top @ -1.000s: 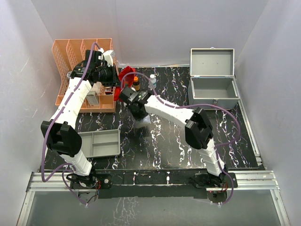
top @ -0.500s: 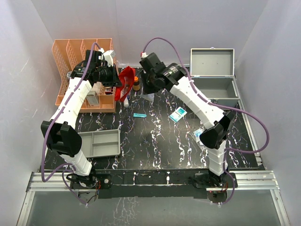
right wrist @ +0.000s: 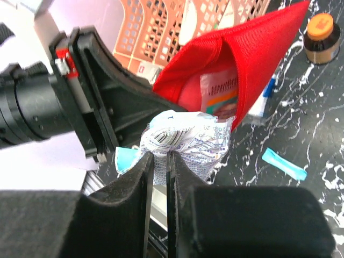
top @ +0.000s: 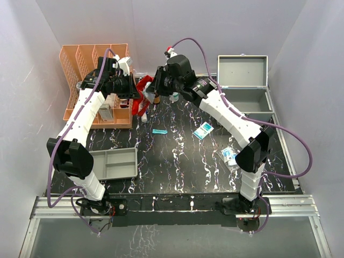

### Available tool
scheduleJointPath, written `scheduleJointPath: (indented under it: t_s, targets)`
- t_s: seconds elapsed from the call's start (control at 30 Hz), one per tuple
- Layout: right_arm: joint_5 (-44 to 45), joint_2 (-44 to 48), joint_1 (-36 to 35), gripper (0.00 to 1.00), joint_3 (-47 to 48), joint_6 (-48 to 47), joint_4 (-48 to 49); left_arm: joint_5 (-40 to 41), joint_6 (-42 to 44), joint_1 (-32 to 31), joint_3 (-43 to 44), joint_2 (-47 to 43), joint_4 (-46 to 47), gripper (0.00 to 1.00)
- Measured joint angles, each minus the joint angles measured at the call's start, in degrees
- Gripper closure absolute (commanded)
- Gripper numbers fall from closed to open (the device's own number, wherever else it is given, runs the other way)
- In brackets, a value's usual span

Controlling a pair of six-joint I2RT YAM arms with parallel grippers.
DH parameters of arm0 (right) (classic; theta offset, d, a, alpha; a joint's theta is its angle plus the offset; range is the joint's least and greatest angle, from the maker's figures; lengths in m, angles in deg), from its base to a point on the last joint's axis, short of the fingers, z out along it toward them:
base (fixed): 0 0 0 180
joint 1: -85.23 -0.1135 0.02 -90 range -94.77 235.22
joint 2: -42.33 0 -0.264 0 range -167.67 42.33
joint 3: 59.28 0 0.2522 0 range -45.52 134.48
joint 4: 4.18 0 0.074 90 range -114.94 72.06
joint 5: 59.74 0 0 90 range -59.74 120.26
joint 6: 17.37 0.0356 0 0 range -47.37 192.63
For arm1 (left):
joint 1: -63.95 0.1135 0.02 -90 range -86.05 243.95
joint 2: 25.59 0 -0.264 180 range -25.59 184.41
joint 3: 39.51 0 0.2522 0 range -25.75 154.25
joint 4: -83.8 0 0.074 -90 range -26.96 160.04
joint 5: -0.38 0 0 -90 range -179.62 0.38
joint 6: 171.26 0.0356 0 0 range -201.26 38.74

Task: Organize the medicine kit
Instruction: Place the medical item at the medicine pouch.

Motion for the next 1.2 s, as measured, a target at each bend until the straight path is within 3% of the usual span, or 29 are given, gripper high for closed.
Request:
scheduleJointPath:
  t_s: [0.43, 1.2]
  targets:
    - [-2.4, 0.2, 2.5, 1.00, -6.7, 9.1, 18.8, -0.6, -0.4, 0.0, 0.0, 0.0, 0.2, 1.00]
    - [-6.5, 1.2, 4.6, 1.00, -21.8, 11.9, 29.0, -2.6, -0.8, 0.0, -0.5, 0.0, 0.4, 1.00]
